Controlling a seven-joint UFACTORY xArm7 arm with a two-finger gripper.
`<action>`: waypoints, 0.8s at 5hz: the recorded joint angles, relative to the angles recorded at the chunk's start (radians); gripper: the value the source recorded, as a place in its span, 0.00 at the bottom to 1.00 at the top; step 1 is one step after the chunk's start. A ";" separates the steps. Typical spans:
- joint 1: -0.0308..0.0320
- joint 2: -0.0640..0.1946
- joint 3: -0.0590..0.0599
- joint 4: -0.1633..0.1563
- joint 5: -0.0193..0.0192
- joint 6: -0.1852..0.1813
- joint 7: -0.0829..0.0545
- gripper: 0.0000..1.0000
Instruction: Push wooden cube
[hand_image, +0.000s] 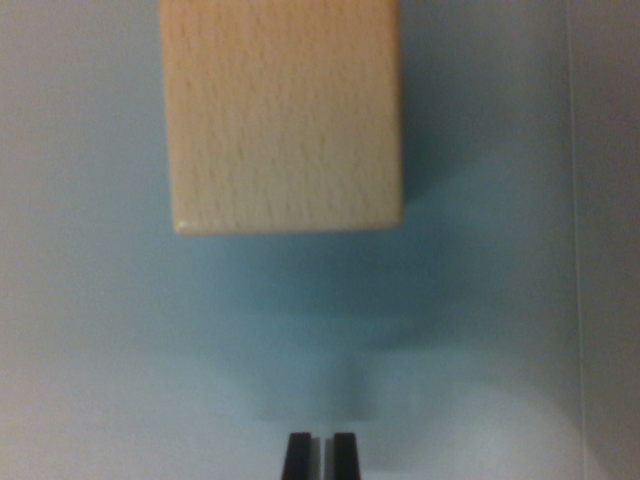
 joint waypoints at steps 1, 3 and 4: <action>0.0000 0.000 0.000 0.000 0.0000 0.000 0.000 1.00; 0.0000 0.000 0.000 0.000 0.0000 0.000 0.000 1.00; 0.0000 0.000 0.000 0.000 0.0000 0.000 0.000 1.00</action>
